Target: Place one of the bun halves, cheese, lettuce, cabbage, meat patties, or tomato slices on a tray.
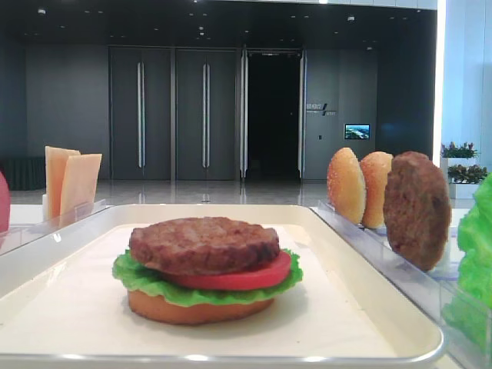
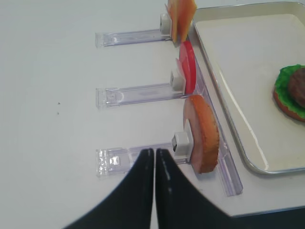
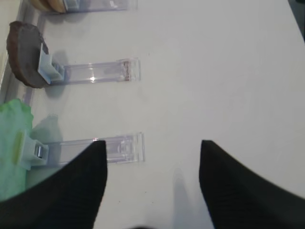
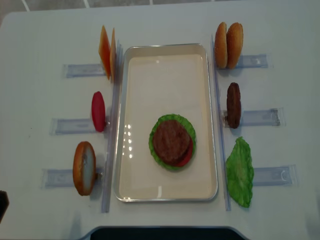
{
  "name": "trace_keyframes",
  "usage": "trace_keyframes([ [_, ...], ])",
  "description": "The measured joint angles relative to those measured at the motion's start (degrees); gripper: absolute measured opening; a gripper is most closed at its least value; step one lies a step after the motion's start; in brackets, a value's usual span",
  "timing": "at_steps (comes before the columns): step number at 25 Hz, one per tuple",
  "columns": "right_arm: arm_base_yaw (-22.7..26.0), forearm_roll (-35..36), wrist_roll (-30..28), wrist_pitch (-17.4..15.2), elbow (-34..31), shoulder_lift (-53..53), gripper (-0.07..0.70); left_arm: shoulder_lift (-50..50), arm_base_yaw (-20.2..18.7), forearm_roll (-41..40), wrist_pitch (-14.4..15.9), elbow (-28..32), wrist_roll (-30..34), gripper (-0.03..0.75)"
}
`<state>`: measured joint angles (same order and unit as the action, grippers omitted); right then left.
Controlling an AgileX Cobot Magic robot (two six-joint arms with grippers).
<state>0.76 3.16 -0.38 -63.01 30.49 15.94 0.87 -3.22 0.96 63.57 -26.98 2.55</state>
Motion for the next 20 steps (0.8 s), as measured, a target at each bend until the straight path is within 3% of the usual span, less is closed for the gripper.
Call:
trace_keyframes([
  [7, 0.0, -0.4, -1.6, -0.6, -0.8, -8.1, 0.432, 0.0, 0.0, 0.0, 0.0, 0.0, 0.0, 0.0],
  [20, 0.0, -0.3, -1.9, -1.4, -1.4, -10.5, 0.428, 0.0, 0.0, 0.0, 0.0, 0.0, 0.0, 0.0],
])
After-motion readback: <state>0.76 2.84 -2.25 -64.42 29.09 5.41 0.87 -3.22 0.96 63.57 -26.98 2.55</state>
